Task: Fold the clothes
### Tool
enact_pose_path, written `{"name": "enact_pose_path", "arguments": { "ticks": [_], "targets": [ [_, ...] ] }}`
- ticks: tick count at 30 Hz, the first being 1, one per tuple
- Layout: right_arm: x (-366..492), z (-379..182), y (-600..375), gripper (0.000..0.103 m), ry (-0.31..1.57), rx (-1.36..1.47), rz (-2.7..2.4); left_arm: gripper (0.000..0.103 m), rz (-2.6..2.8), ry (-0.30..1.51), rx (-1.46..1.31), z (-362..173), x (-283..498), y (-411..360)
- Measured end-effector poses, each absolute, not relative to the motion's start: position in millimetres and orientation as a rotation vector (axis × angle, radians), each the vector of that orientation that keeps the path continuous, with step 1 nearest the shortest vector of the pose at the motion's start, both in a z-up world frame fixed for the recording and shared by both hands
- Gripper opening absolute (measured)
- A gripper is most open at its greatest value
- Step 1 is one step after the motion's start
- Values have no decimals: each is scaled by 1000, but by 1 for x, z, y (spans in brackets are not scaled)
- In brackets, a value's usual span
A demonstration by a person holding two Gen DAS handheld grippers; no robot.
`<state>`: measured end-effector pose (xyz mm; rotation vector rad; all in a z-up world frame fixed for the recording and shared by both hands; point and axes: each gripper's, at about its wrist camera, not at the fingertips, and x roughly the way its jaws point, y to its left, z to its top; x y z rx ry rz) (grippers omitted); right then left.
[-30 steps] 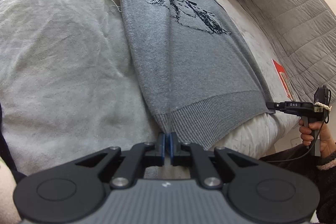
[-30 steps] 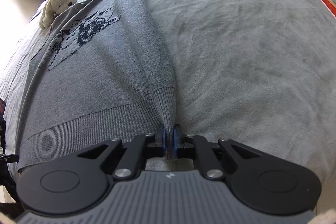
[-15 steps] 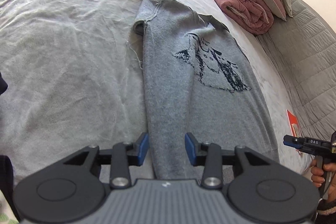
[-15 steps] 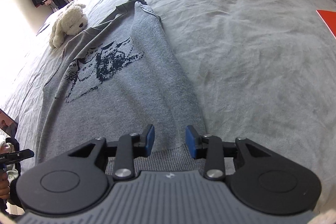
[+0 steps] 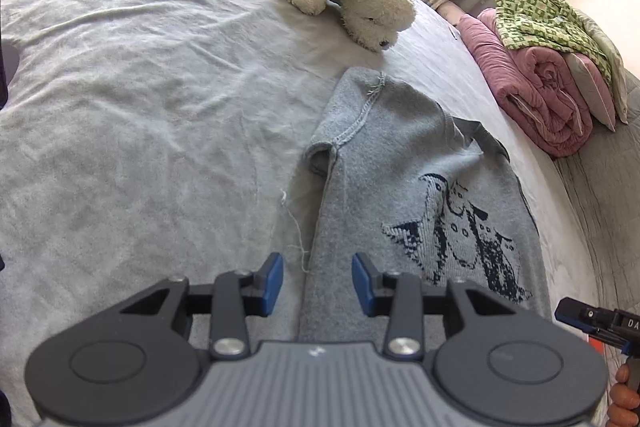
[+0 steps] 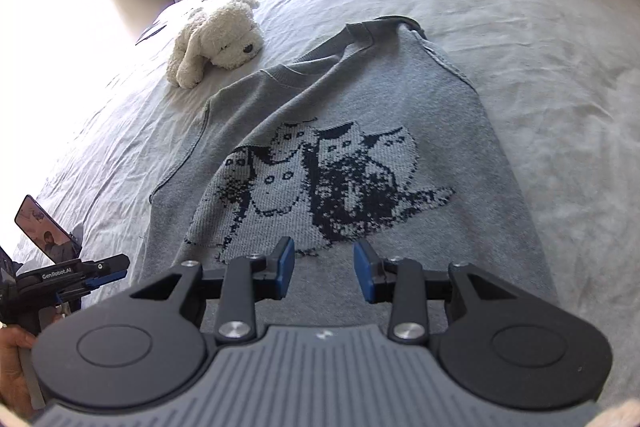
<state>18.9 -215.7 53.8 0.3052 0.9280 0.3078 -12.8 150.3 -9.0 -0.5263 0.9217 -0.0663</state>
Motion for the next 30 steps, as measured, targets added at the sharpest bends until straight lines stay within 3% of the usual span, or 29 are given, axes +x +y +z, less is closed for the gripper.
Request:
{"name": "enact_pose_path", "arguments": {
  "ticks": [9, 16, 25, 28, 30],
  "targets": [
    [89, 51, -111, 39, 831, 352, 525, 38, 5, 913, -544, -21, 8, 154],
    [125, 13, -55, 40, 858, 391, 595, 36, 37, 879, -540, -22, 17, 158],
    [138, -17, -3, 56, 830, 180, 646, 36, 77, 843, -521, -22, 28, 160],
    [135, -23, 2, 55, 779, 116, 647, 37, 88, 838, -497, -23, 31, 155],
    [130, -27, 4, 41, 739, 49, 628, 38, 94, 832, -474, -24, 32, 151]
  ]
}}
